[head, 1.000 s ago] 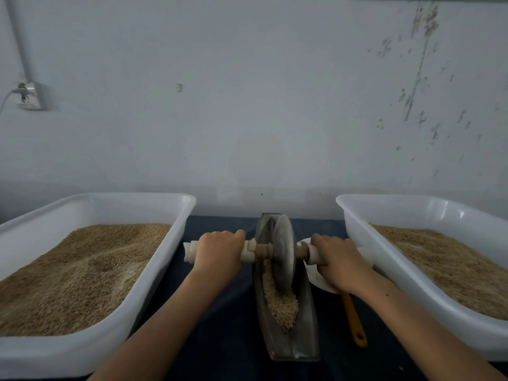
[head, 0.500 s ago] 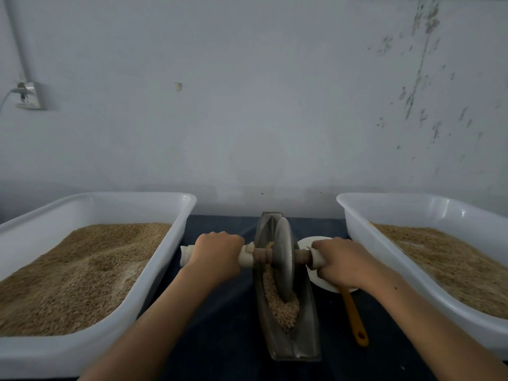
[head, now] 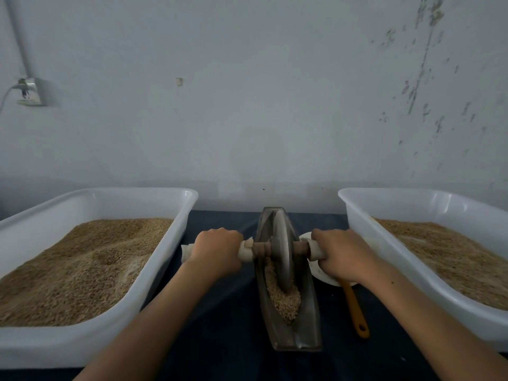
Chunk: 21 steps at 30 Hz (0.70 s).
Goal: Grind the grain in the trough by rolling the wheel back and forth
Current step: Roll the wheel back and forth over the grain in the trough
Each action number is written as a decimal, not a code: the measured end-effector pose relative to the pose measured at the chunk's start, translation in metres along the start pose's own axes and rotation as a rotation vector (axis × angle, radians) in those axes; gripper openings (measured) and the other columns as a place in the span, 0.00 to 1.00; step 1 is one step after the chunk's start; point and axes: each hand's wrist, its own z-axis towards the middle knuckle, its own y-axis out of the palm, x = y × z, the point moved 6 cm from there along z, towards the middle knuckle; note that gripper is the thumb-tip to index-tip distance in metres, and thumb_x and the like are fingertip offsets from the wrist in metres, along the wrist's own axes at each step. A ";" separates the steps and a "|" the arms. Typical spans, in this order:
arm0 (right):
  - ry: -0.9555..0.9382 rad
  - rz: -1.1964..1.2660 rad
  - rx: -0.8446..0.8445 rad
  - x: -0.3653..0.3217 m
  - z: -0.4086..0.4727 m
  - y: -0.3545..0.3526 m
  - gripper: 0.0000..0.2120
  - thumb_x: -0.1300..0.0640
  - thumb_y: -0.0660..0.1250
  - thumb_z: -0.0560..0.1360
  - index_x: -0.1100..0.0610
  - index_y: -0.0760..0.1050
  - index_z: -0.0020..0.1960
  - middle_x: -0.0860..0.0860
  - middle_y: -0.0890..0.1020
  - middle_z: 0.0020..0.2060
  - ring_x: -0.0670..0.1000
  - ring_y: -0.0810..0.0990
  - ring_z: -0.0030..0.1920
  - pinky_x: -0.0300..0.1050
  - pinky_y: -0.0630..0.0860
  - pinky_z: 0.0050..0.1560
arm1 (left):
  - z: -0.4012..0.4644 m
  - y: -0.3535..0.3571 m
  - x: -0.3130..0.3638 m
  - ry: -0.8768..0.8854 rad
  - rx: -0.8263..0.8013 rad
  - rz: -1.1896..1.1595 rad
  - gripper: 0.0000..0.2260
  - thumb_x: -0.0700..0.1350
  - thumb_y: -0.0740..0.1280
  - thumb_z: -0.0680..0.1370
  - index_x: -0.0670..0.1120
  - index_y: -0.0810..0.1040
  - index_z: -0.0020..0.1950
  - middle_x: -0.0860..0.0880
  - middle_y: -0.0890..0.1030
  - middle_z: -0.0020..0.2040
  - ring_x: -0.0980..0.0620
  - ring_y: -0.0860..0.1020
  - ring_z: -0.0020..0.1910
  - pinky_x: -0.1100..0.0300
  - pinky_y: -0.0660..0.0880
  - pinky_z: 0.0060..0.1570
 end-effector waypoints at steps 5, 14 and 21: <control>0.017 -0.005 -0.125 -0.002 -0.001 -0.004 0.07 0.56 0.65 0.72 0.48 0.71 0.49 0.46 0.76 0.40 0.47 0.76 0.42 0.40 0.67 0.39 | -0.001 0.003 -0.002 0.018 -0.172 -0.042 0.07 0.50 0.70 0.72 0.52 0.73 0.46 0.54 0.75 0.40 0.54 0.75 0.41 0.59 0.71 0.43; 0.022 0.036 0.004 0.004 0.000 0.006 0.08 0.58 0.63 0.76 0.49 0.65 0.48 0.46 0.76 0.46 0.48 0.74 0.47 0.42 0.65 0.46 | 0.002 -0.005 0.005 0.012 0.133 0.046 0.05 0.49 0.64 0.76 0.51 0.70 0.50 0.53 0.78 0.45 0.51 0.77 0.45 0.59 0.68 0.42; 0.009 -0.020 0.107 0.002 0.004 0.006 0.10 0.59 0.63 0.75 0.50 0.66 0.53 0.47 0.75 0.50 0.50 0.72 0.52 0.46 0.64 0.51 | -0.001 -0.004 0.006 0.010 0.238 0.032 0.05 0.50 0.62 0.78 0.50 0.68 0.49 0.53 0.79 0.47 0.52 0.77 0.45 0.60 0.67 0.41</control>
